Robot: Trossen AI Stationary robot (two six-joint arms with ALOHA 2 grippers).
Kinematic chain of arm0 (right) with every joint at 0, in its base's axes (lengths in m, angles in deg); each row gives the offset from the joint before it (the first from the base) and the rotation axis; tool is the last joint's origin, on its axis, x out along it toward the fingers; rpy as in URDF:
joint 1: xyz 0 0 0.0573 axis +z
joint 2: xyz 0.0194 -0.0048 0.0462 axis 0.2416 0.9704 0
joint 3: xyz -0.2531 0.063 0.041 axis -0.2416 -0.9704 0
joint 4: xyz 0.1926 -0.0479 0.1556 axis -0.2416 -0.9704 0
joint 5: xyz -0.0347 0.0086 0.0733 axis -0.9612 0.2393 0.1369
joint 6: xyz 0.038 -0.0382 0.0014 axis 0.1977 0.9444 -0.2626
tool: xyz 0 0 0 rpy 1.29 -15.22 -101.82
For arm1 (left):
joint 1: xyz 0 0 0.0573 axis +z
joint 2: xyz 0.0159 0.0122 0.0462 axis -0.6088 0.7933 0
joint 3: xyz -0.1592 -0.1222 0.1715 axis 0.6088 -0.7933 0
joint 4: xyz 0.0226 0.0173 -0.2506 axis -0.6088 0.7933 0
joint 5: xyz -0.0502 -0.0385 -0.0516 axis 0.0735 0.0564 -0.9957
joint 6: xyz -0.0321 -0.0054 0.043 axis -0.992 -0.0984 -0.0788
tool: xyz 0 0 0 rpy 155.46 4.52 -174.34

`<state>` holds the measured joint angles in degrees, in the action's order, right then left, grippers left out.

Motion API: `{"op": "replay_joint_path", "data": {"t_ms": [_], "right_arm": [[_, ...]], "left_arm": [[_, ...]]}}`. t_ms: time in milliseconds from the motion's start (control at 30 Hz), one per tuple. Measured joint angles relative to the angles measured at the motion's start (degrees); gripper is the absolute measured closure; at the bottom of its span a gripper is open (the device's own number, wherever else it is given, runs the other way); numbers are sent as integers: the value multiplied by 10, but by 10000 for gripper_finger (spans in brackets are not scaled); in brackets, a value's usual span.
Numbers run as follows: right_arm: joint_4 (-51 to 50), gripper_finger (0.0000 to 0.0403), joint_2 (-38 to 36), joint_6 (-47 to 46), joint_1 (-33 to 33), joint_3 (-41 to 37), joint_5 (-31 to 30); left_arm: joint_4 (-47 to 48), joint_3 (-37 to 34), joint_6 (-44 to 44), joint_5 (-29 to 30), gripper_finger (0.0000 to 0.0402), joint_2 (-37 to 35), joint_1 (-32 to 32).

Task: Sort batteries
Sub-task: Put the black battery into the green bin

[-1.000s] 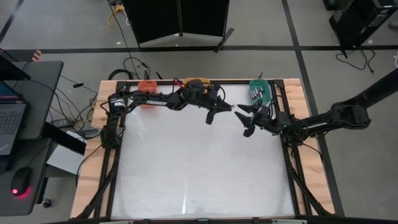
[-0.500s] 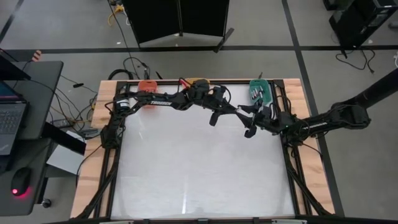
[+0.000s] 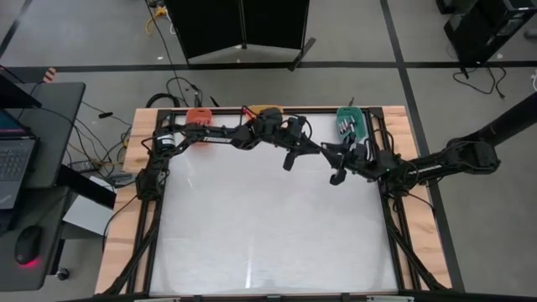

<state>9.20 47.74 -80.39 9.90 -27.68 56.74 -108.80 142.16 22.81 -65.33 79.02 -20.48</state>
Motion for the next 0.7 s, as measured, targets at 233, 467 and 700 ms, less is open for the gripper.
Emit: {"op": "replay_joint_path", "data": {"t_ms": [233,467,700], "right_arm": [[1,338,0,10,0,0,0],[-3,338,0,21,0,0,0],[-2,338,0,31,0,0,0]], "left_arm": [[-1,0,5,9,355,0,-3],[2,0,7,24,303,0,-3],[8,0,25,23,294,-2,2]]}}
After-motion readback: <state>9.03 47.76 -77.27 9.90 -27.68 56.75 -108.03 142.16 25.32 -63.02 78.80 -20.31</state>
